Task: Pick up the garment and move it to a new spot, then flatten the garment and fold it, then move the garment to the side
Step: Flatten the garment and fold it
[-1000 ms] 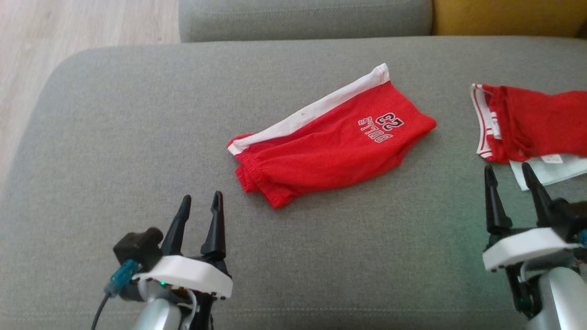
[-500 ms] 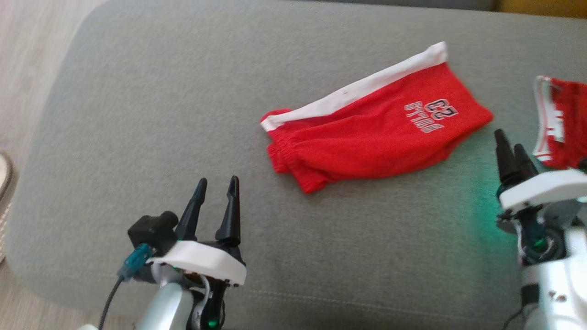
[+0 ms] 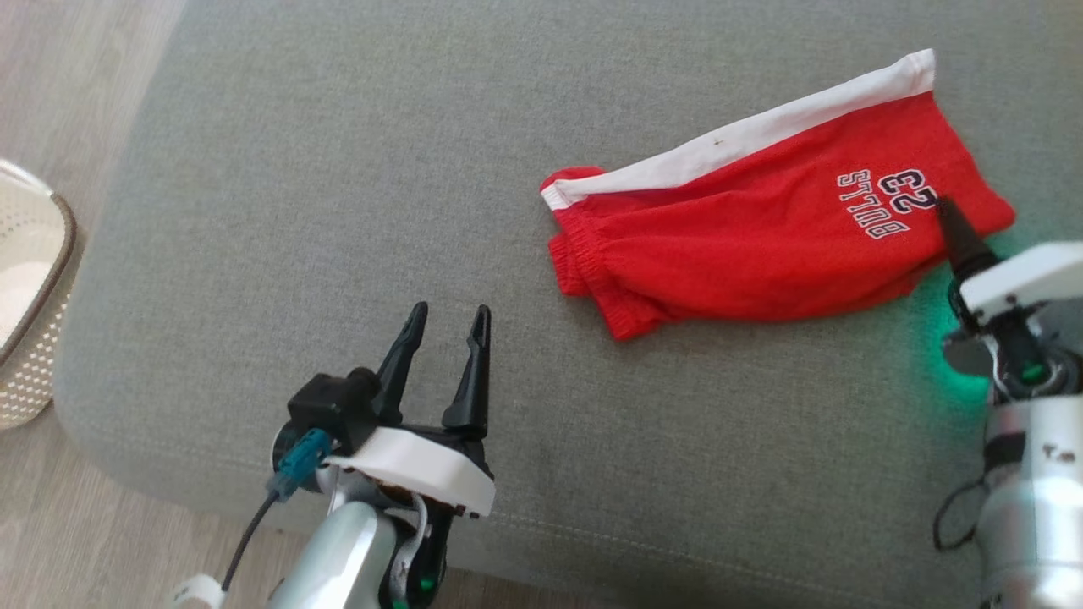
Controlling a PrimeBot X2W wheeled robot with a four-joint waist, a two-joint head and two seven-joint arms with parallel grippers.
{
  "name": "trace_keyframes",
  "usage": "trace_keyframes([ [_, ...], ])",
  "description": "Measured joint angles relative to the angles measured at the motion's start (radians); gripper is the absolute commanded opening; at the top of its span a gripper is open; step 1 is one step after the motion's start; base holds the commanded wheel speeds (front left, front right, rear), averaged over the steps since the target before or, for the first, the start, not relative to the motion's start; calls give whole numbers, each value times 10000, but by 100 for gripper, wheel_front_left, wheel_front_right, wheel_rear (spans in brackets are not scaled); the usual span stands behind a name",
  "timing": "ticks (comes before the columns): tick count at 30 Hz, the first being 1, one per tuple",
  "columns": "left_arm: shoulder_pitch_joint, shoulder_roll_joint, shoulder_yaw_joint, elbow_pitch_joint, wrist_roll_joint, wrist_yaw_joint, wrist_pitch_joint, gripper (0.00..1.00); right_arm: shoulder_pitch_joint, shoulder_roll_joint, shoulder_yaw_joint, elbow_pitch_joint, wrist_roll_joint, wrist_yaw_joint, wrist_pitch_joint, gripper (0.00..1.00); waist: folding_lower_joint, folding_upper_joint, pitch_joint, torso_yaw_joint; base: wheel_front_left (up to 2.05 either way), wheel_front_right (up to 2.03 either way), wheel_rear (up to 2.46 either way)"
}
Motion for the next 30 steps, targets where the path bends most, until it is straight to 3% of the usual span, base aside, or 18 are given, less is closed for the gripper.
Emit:
trace_keyframes([
  [5, -149, 0, -77, -31, -48, 12, 0, 100, -609, -25, -190, 418, -416, 0, 219, 100, 0, 0, 173, 58, 0, 0, 0],
  [6, -211, 0, -86, -36, -94, 33, 0, 100, -721, -29, -192, 495, -489, 0, 228, 50, 0, 0, 214, 65, 0, 0, 0],
  [7, -272, -2, -102, -38, -98, 86, -2, 100, -824, -29, -203, 575, -525, 0, 295, 7, 0, 0, 249, 69, 0, 0, 0],
  [8, -322, -2, -111, -38, -98, 88, 0, 100, -915, -31, -199, 625, -533, 0, 332, 0, 0, 0, 277, 71, 0, 0, 0],
  [14, -395, -6, -115, -2, -98, 94, -2, 100, -936, -10, 334, 635, -138, 0, 217, 0, 0, 0, 166, -30, 0, 0, 0],
  [22, -343, -8, -71, 209, -96, 71, -2, 100, 130, 69, 1517, -56, 1396, 0, -993, 0, 1, 0, -314, -481, 0, 0, 0],
  [30, -26, -8, -12, 339, -82, -8, 0, 100, 1554, 102, 2015, -740, 2696, 0, -2217, 0, 0, 0, -942, -1240, 0, 0, 0],
])
